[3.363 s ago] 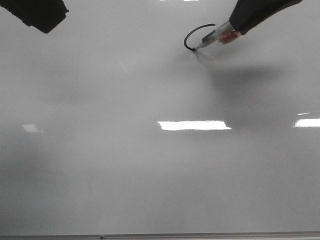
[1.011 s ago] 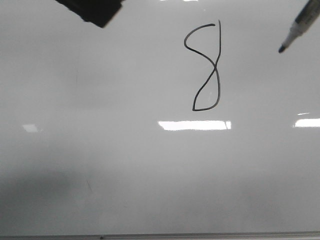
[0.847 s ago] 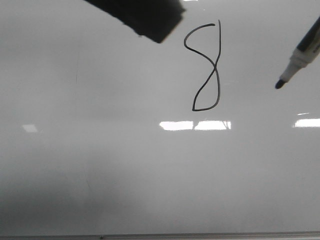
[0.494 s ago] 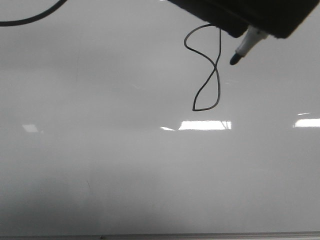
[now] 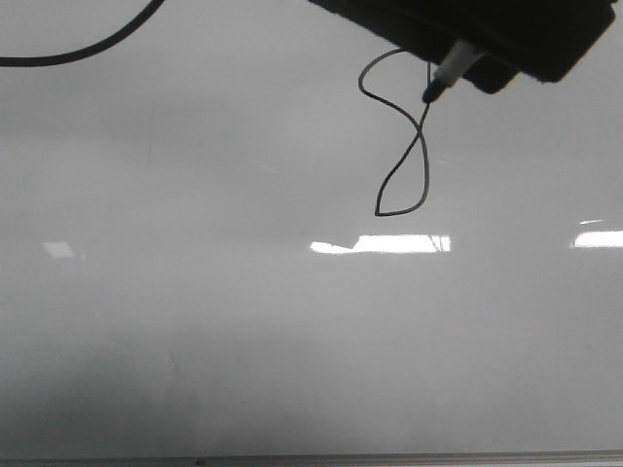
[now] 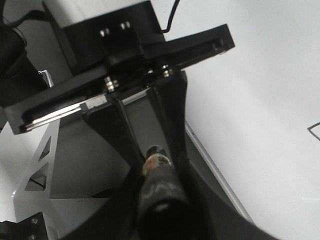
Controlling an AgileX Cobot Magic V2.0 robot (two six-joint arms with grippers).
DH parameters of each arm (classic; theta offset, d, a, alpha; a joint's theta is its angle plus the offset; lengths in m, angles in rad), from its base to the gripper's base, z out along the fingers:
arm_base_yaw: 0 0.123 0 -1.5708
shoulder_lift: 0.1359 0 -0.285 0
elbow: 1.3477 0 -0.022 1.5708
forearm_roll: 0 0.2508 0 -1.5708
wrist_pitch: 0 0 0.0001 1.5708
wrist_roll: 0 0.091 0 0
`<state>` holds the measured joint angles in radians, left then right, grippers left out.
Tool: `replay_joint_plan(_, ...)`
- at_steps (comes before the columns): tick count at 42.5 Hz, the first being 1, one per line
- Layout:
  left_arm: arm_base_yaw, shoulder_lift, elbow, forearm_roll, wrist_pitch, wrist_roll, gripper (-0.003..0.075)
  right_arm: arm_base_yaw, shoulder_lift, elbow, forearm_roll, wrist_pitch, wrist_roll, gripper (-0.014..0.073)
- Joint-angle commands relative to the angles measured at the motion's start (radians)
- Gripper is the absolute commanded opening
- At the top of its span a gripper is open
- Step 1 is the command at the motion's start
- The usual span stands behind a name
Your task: Write number 8 on whiteboard
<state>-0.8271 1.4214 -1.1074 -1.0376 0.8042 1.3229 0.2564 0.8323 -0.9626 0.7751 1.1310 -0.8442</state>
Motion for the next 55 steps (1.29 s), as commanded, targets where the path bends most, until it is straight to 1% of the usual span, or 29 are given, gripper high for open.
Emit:
replay_joint_plan(1, -0.006, -0.030, -0.037, -0.058, -0.014, 0.001, 0.0075, 0.000, -0.005, -0.023, 0.055, -0.034, -0.012, -0.0067)
replay_joint_plan(5, -0.006, -0.030, -0.037, -0.055, -0.014, 0.001, 0.0011, 0.000, -0.005, -0.020, 0.048, -0.034, -0.012, -0.0063)
replay_joint_plan(8, -0.006, -0.030, -0.037, -0.042, -0.014, 0.001, -0.0012, 0.000, -0.005, -0.020, 0.029, -0.024, -0.012, -0.0012)
replay_joint_plan(11, -0.006, -0.033, -0.037, -0.011, -0.014, -0.011, -0.0010, 0.000, -0.005, -0.020, -0.006, -0.016, -0.012, 0.0106)
replay_joint_plan(14, -0.006, -0.041, -0.039, 0.051, -0.017, -0.059, -0.0010, 0.000, -0.006, -0.020, -0.067, -0.007, -0.012, 0.0281)
replay_joint_plan(15, -0.003, -0.043, -0.039, 0.073, -0.019, -0.080, -0.0010, 0.000, -0.007, -0.020, -0.086, -0.006, -0.012, 0.0356)
replay_joint_plan(18, 0.004, -0.064, -0.051, 0.168, -0.019, -0.168, -0.0010, 0.000, -0.014, -0.020, -0.155, 0.001, -0.012, 0.0516)
replay_joint_plan(21, 0.016, -0.090, -0.069, 0.293, -0.019, -0.291, -0.0010, 0.000, -0.022, -0.020, -0.212, 0.011, -0.012, 0.0603)
replay_joint_plan(22, 0.022, -0.102, -0.075, 0.345, -0.019, -0.343, -0.0010, 0.000, -0.026, -0.020, -0.225, 0.011, -0.010, 0.0615)
replay_joint_plan(23, 0.025, -0.112, -0.081, 0.370, -0.019, -0.382, -0.0010, 0.000, -0.028, -0.020, -0.233, 0.011, -0.009, 0.0616)
replay_joint_plan(29, 0.060, -0.181, -0.109, 0.649, -0.012, -0.690, -0.0010, -0.001, -0.038, -0.020, -0.246, 0.001, 0.007, 0.0612)
replay_joint_plan(33, 0.094, -0.236, -0.107, 0.833, 0.005, -0.922, -0.0010, -0.001, -0.038, -0.020, -0.287, -0.015, 0.061, 0.0612)
replay_joint_plan(37, 0.139, -0.291, -0.107, 1.005, 0.086, -1.110, -0.0010, -0.001, -0.038, -0.020, -0.364, -0.036, 0.148, 0.0612)
replay_joint_plan(42, 0.202, -0.333, -0.107, 1.155, 0.189, -1.256, -0.0010, -0.001, -0.038, -0.020, -0.435, -0.057, 0.228, 0.0612)
replay_joint_plan(47, 0.279, -0.347, -0.092, 1.277, 0.260, -1.404, -0.0010, -0.001, -0.038, -0.020, -0.445, -0.058, 0.236, 0.0612)
replay_joint_plan(51, 0.348, -0.350, -0.046, 1.344, 0.251, -1.495, -0.0010, -0.001, -0.038, -0.020, -0.445, -0.058, 0.236, 0.0612)
replay_joint_plan(55, 0.422, -0.350, 0.033, 1.380, 0.160, -1.554, -0.0010, -0.001, -0.038, -0.018, -0.445, -0.059, 0.236, 0.0612)
